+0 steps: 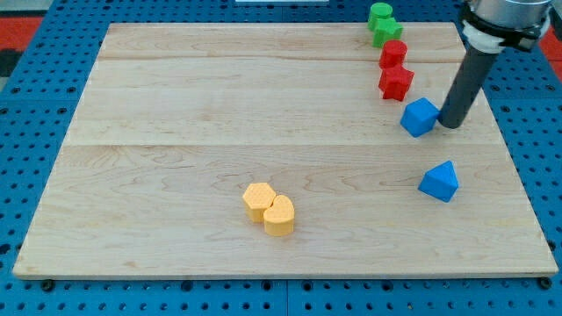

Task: Move your arm closer to the blue triangle

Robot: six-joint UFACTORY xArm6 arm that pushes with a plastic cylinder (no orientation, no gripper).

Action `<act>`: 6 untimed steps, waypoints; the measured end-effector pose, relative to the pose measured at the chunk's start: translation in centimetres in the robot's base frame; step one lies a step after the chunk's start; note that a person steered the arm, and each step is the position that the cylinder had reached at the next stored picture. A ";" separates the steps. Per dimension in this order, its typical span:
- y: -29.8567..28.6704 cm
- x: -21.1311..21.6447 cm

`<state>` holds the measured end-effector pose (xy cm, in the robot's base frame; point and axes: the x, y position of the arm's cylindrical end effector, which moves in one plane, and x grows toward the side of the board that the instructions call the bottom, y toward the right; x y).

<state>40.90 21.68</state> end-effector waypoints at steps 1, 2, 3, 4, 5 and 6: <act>-1.6 0.0; -2.2 0.1; 2.0 3.2; 3.0 9.5; -0.2 13.3; -4.8 11.9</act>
